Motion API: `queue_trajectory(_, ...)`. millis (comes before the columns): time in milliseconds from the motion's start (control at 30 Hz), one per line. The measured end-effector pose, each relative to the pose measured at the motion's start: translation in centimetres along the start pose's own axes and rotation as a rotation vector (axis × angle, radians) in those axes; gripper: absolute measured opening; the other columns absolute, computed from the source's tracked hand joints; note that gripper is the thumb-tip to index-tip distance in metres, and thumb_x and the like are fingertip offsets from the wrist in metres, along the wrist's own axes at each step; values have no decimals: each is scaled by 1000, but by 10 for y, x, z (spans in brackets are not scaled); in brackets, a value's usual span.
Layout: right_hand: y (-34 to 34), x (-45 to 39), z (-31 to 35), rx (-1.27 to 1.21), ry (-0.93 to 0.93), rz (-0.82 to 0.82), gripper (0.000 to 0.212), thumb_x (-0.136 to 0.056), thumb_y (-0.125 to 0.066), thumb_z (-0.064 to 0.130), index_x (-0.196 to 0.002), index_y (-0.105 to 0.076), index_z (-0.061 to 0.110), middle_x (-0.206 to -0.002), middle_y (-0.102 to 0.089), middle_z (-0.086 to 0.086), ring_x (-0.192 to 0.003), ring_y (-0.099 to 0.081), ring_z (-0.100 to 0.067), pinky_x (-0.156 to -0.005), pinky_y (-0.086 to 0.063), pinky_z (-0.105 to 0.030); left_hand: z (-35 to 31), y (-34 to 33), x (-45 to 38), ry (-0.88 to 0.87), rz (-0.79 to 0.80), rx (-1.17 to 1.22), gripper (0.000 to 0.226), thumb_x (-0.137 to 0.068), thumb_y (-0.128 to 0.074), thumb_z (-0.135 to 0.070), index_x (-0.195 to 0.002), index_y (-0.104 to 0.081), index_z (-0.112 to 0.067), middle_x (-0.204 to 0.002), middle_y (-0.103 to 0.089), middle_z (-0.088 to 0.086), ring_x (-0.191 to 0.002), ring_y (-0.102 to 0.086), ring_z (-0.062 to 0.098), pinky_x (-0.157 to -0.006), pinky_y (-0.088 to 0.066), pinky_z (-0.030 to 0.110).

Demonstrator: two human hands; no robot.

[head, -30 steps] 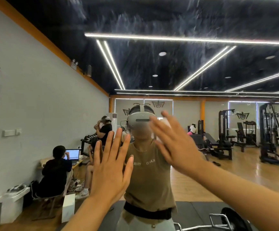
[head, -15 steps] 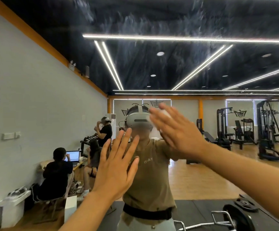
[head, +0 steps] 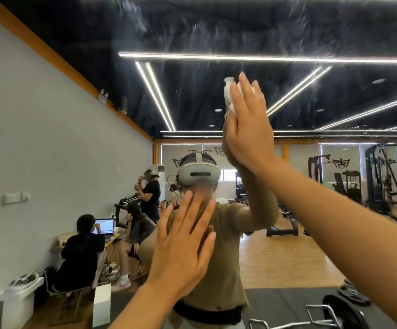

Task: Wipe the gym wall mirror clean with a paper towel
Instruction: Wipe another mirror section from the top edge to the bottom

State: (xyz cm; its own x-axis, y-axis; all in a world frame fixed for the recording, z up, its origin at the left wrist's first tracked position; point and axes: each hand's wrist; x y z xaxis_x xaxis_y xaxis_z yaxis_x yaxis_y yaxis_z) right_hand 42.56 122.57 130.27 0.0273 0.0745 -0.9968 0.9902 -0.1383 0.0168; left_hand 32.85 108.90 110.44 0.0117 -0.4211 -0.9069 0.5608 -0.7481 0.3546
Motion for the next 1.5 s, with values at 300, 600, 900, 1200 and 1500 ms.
queue_trajectory(300,2,173,14,58,230,215,55,-103,-41,19,-154,-28,8,-164,-23,-12,-152,-14,-36,-118,-30,-51,31,6,27,153,-10,52,68,-101,-33,-42,-161,-11,-18,-169,-3,2,-155,-3,19,-124,3,37)
queue_trajectory(600,17,176,-10,190,795,470,57,-101,-47,23,-154,-30,11,-164,-24,-9,-151,-19,-36,-122,-23,-48,48,7,41,86,34,-60,69,-103,-27,-46,-160,-14,-11,-168,-5,9,-155,-5,24,-124,-3,44)
queue_trajectory(900,11,-5,-2,230,297,161,53,-102,-49,13,-152,-35,6,-161,-27,-17,-149,-22,-40,-121,-21,-51,50,10,39,66,39,-105,71,-101,-32,-48,-160,-14,-14,-168,-7,8,-155,-5,24,-125,2,40)
queue_trajectory(1200,-15,42,30,52,185,83,51,-101,-48,11,-151,-40,7,-160,-31,-14,-149,-19,-41,-122,-21,-55,50,14,41,63,16,-101,68,-104,-27,-47,-161,-10,-15,-169,-4,7,-155,-7,24,-125,0,39)
queue_trajectory(1500,-13,177,30,41,411,299,58,-101,-41,24,-155,-24,10,-164,-19,-12,-152,-12,-39,-122,-19,-55,50,20,40,121,4,99,67,-102,-36,-38,-161,-12,-16,-169,4,-4,-155,2,15,-124,5,32)
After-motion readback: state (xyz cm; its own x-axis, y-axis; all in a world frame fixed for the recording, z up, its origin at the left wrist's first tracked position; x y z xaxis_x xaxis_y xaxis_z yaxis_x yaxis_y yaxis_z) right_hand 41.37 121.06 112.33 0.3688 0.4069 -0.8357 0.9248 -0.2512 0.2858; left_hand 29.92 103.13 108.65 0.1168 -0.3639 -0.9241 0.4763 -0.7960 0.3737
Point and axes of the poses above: each hand's wrist, its own x-axis away from the middle knuckle, its own y-axis out of the back of the hand, z = x × y
